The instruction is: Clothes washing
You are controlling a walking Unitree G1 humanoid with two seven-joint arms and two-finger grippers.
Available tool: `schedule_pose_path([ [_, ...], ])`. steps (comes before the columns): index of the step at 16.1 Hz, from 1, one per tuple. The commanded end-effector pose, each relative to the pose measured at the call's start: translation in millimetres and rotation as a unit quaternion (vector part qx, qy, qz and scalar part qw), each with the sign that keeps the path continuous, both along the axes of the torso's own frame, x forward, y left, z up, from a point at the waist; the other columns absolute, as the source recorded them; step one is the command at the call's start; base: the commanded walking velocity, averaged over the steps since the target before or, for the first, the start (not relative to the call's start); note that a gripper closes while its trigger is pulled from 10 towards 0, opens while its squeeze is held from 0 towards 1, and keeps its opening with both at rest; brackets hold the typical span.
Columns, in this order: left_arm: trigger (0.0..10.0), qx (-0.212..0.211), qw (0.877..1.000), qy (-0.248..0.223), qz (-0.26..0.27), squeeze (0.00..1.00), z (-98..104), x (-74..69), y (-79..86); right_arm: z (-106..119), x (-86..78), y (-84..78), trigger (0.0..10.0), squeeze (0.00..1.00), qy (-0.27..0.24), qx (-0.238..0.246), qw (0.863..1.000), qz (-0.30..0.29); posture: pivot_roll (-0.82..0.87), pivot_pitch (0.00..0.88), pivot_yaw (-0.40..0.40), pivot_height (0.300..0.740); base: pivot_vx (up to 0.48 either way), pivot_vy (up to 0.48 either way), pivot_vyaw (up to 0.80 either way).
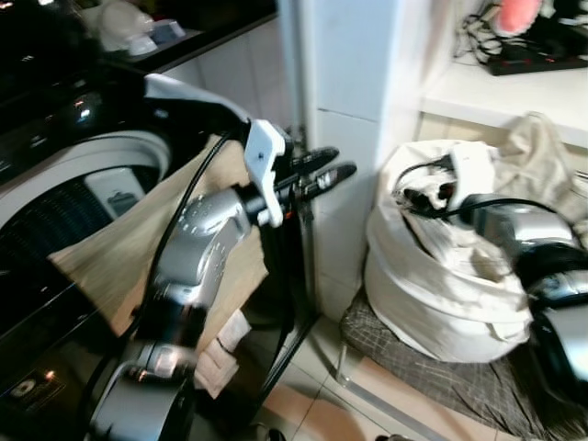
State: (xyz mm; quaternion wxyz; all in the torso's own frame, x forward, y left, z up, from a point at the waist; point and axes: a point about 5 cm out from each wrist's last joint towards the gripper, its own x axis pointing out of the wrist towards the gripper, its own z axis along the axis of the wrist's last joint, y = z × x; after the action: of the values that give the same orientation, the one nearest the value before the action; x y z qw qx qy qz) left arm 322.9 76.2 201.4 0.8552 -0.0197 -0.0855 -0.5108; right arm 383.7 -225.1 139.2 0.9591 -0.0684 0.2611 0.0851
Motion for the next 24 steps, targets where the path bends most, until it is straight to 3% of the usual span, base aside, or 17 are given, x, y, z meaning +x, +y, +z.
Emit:
schedule_pose_path([
  [1,10.0,0.003,1.000,0.005,-0.003,0.00,2.8,-4.3,0.6,-1.8,0.0,-3.5,10.0,1.00,0.008,-0.051,0.999,-0.008,0.02,0.000,0.076,0.740,0.000,0.000,0.00],
  [5,10.0,0.030,0.996,0.034,-0.074,0.00,2.6,-28.7,-6.4,-15.9,-4.2,-2.4,10.0,1.00,0.041,-0.094,0.994,-0.022,0.04,0.009,0.078,0.740,0.000,0.000,0.00],
  [7,10.0,0.038,0.995,0.039,-0.085,0.00,3.9,-32.8,-7.6,-17.1,-5.2,-7.4,10.0,1.00,0.036,-0.097,0.994,-0.048,0.04,0.012,0.078,0.740,0.000,0.000,0.00],
  [8,10.0,0.041,0.995,0.039,-0.082,0.00,4.5,-33.0,-8.2,-19.5,-7.5,-13.4,10.0,0.00,0.034,-0.096,0.992,-0.069,0.04,0.014,0.080,0.740,0.000,0.000,0.00],
  [11,10.0,0.045,0.995,0.042,-0.076,0.00,5.1,-33.9,-7.7,-25.7,-12.2,-20.2,10.0,0.00,0.043,-0.107,0.990,-0.083,0.04,0.016,0.082,0.740,0.000,0.000,0.00],
  [12,10.0,0.049,0.995,0.046,-0.079,0.00,6.2,-35.9,-8.5,-35.8,-18.8,-23.0,10.0,0.00,0.065,-0.093,0.990,-0.086,0.04,0.014,0.087,0.740,0.000,0.000,0.00],
  [14,10.0,0.055,0.994,0.047,-0.083,0.00,6.9,-36.9,-10.0,-47.7,-24.7,-16.7,10.0,0.00,0.084,-0.012,0.993,-0.087,0.04,0.008,0.092,0.740,0.000,0.000,0.00],
  [15,10.0,0.055,0.994,0.047,-0.083,0.00,6.9,-36.9,-10.0,-47.7,-24.7,-16.7,10.0,0.00,0.084,-0.012,0.993,-0.087,0.04,0.008,0.092,0.740,0.000,0.000,0.00],
  [16,10.0,0.053,0.994,0.047,-0.081,0.00,7.6,-36.7,-10.6,-48.5,-24.5,-14.4,2.4,0.00,0.077,0.021,0.992,-0.095,0.04,0.007,0.092,0.740,0.000,0.000,0.00],
  [17,10.0,0.052,0.994,0.047,-0.079,0.00,8.0,-36.7,-10.9,-49.3,-24.7,-13.1,0.0,0.00,0.075,0.040,0.991,-0.099,0.04,0.007,0.092,0.740,0.000,0.000,0.00],
  [18,10.0,0.050,0.995,0.048,-0.074,0.00,8.1,-36.3,-11.2,-50.6,-25.2,-12.1,0.0,0.00,0.072,0.063,0.990,-0.106,0.04,0.005,0.093,0.740,0.000,0.000,0.00],
  [21,10.0,0.039,0.997,0.046,-0.044,0.00,8.5,-31.6,-11.3,-50.3,-25.2,-15.0,0.0,0.00,0.058,0.066,0.989,-0.117,0.04,0.000,0.091,0.740,0.000,0.000,0.00],
  [22,10.0,0.039,0.997,0.055,0.032,0.00,4.5,-20.3,-10.5,-44.3,-24.2,-27.1,10.0,0.00,0.038,0.006,0.991,-0.130,0.03,0.000,0.073,0.740,0.000,0.000,0.00],
  [23,10.0,0.038,0.994,0.074,0.067,0.00,-0.2,-15.3,-9.9,-36.9,-22.3,-35.5,10.0,0.00,0.018,-0.036,0.990,-0.138,0.03,0.000,0.061,0.740,0.000,0.000,0.00],
  [24,10.0,0.010,0.983,0.129,0.128,0.00,-10.5,-6.6,-6.9,-11.4,-15.1,-51.7,10.0,0.00,-0.051,-0.085,0.980,-0.172,0.00,0.000,0.054,0.740,0.000,0.000,0.00],
])
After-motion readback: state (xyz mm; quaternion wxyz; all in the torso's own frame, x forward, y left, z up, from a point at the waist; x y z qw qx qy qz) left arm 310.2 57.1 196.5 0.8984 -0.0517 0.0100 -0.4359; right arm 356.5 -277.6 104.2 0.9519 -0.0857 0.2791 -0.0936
